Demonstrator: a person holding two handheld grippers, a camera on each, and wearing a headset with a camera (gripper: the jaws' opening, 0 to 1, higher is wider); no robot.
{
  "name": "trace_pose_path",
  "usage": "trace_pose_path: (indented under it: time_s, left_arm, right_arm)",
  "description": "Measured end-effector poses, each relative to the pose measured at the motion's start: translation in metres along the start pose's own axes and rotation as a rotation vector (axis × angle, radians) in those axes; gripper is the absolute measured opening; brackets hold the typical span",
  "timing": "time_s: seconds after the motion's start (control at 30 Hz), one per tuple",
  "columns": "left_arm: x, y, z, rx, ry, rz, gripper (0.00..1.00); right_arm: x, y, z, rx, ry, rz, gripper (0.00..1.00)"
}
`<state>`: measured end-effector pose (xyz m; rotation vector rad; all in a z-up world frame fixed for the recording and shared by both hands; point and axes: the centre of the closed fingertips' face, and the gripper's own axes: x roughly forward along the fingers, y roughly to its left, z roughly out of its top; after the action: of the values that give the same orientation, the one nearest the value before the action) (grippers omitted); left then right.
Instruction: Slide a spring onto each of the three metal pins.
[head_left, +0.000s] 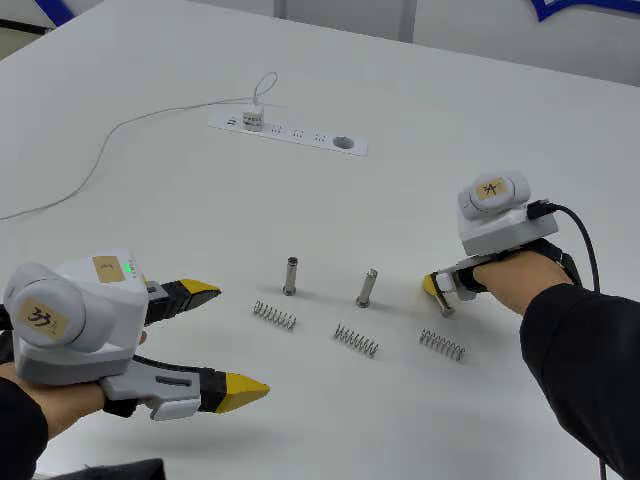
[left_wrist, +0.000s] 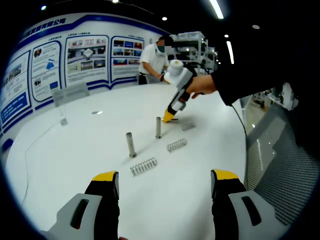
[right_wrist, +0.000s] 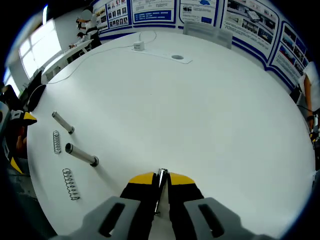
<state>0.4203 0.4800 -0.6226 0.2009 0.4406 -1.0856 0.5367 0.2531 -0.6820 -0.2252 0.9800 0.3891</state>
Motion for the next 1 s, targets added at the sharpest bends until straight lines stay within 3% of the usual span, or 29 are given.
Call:
trace_pose_path:
  time_s: [0.27, 0.63, 0.87, 1.0]
  left_arm:
    - [0.0012, -0.0003, -0.0014, 0.001, 0.003, -0.005, 0.76]
    - [0.0007, -0.0004, -0.0017, 0.000, 0.004, -0.004, 0.76]
    - [0.0009, -0.0016, -0.0002, 0.004, 0.006, -0.005, 0.76]
    - [0.0007, -0.0021, 0.0011, 0.006, 0.006, -0.006, 0.76]
  right_arm:
    - [0.0002, -0.0002, 0.0001, 0.021, 0.039, 0.001, 0.11]
    - [0.0019, -0.0009, -0.0010, 0.043, 0.151, 0.004, 0.10]
    - [0.0015, 0.0002, -0.0023, 0.026, 0.172, -0.014, 0.09]
    - [0.0004, -0.0019, -0.0028, 0.068, 0.141, -0.011, 0.08]
